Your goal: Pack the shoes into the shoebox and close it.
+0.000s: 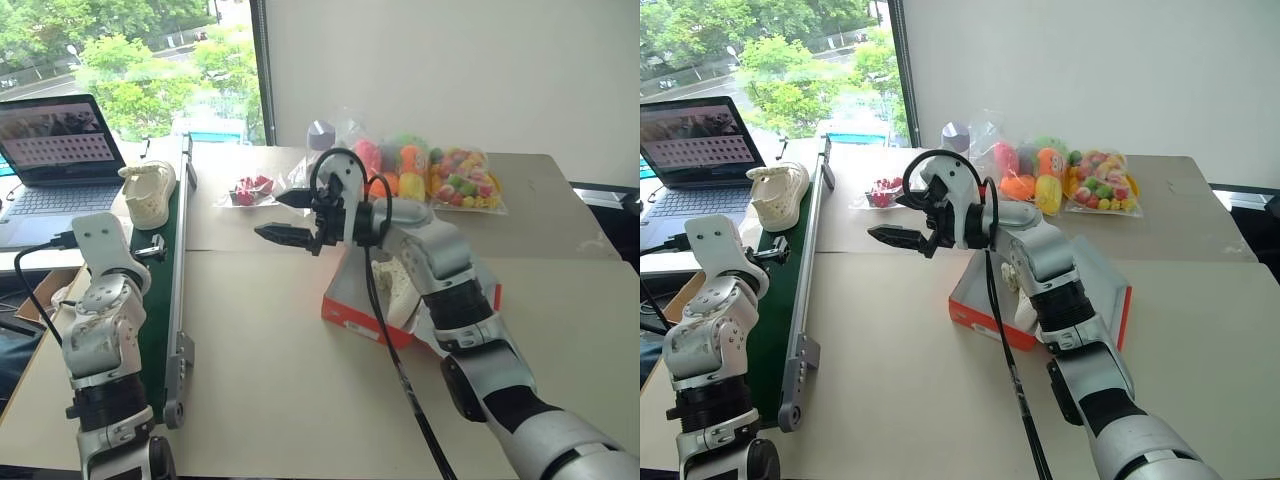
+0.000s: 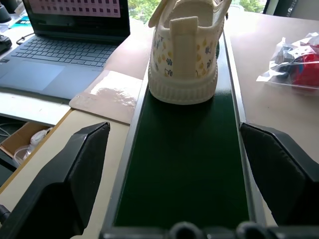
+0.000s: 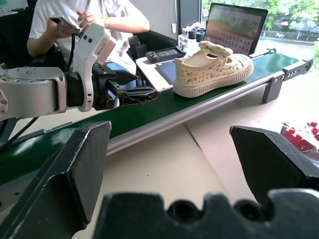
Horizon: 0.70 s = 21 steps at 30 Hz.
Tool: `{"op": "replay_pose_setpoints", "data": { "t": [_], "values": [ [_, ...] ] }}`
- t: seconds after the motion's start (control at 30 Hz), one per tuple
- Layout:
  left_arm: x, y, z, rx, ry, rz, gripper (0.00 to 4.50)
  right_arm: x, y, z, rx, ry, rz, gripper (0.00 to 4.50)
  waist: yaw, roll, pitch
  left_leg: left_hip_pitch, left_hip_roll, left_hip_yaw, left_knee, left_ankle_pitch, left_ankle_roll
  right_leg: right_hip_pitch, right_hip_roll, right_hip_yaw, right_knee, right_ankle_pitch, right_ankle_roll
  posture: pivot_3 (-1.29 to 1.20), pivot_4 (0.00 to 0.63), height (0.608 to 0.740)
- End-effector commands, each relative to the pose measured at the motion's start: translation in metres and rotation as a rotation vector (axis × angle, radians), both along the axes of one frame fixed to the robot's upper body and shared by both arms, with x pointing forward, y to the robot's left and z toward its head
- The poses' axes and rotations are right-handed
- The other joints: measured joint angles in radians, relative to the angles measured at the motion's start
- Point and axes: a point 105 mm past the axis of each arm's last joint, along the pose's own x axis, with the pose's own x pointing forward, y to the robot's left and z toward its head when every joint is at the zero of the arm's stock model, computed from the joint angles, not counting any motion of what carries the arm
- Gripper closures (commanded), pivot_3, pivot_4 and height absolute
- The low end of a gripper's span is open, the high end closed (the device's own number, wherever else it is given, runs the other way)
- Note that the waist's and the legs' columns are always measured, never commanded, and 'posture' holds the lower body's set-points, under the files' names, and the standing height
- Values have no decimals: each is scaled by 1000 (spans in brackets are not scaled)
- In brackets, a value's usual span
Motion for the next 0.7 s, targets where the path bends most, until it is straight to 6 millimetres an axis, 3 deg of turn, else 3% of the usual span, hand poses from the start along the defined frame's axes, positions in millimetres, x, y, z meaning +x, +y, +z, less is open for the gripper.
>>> {"op": "replay_pose_setpoints", "data": {
  "t": [0.03,0.47,0.57,0.6,0.7],
  "values": [
    [2,9,10,24,-53,1,44,-6,-1,21,35,-62,12,0,0,0,0,0,0,0,0,0,0,0,0,0,0,0,0,0,150,740],
    [14,7,-15,-30,-1,-106,44,-11,-6,29,19,-74,0,0,-1,0,0,0,0,0,0,0,0,-1,-1,0,0,0,0,0,150,740],
    [17,-1,-16,-77,-17,-156,724,-11,-8,32,17,-78,-11,0,3,0,0,0,0,0,0,0,0,-1,-3,0,0,0,0,0,150,740],
    [18,-3,-16,-89,-21,-170,1139,-11,-8,32,15,-79,-14,0,4,0,0,0,0,0,0,0,0,-1,-3,-1,1,0,0,0,150,740],
    [19,-5,-14,-91,-25,-176,1443,-11,-10,33,14,-78,-21,0,7,0,0,0,0,-1,0,0,0,0,-4,-2,0,0,0,0,150,740]
  ]
}}
